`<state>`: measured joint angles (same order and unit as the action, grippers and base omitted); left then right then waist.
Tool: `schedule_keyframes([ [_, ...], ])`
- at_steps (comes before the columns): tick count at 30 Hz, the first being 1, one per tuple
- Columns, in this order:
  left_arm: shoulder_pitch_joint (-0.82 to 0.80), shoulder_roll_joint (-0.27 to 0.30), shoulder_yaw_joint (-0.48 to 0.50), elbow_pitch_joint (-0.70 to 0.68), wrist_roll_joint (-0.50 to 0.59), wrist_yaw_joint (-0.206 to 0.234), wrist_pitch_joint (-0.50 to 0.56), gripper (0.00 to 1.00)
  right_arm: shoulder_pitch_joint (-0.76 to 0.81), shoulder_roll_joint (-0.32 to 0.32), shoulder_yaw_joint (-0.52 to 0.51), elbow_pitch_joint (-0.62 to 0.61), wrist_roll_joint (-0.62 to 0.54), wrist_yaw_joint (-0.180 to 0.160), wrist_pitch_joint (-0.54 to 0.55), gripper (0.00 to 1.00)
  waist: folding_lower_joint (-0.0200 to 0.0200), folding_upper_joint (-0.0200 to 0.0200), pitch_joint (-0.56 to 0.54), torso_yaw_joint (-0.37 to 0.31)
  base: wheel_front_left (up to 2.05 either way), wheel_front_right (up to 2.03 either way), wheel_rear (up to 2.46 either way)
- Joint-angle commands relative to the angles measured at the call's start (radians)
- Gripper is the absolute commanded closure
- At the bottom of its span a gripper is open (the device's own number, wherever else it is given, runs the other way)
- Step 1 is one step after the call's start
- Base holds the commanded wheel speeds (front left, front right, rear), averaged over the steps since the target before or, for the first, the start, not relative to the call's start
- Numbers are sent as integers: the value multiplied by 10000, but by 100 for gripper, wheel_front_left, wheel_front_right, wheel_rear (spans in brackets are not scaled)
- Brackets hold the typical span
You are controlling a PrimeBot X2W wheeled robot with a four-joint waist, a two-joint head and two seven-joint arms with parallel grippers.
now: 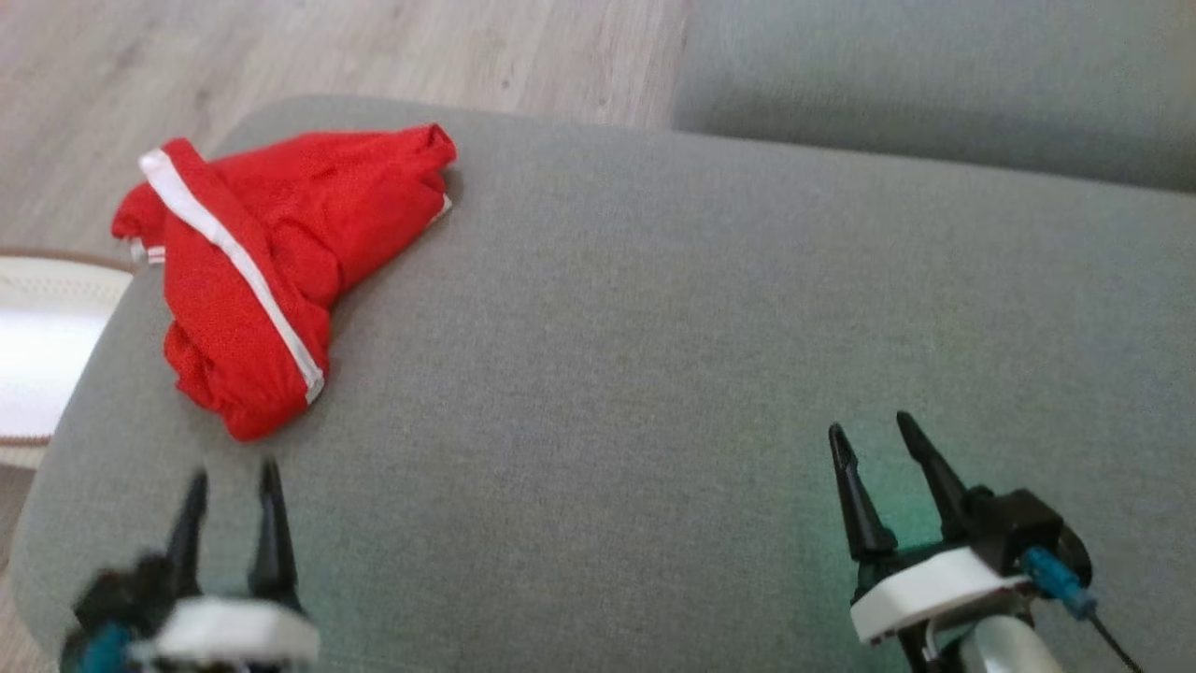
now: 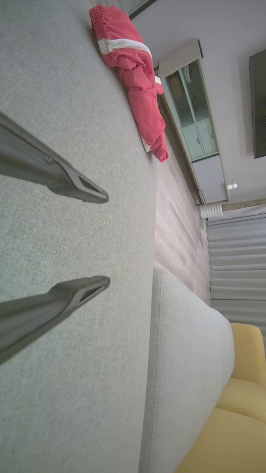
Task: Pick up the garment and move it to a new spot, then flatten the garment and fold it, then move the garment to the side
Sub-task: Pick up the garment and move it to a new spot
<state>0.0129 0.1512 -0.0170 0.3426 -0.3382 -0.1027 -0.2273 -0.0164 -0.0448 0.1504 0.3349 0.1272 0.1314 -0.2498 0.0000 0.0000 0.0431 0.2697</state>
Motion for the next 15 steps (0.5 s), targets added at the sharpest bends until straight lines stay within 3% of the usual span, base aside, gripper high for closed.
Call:
schedule_keyframes([
  [1,-1127,301,540,-527,-166,19,198,0,-606,-200,156,-396,-107,-7,-120,0,0,0,559,-99,0,0,0],
  [8,-3041,570,850,-527,-714,341,1702,0,-863,-810,38,-635,-221,-7,-120,0,0,0,1819,-135,0,0,0],
  [15,-4621,717,847,962,-763,979,2950,0,-856,-1575,-146,-874,-260,-7,-120,0,0,0,2625,-162,0,0,0],
])
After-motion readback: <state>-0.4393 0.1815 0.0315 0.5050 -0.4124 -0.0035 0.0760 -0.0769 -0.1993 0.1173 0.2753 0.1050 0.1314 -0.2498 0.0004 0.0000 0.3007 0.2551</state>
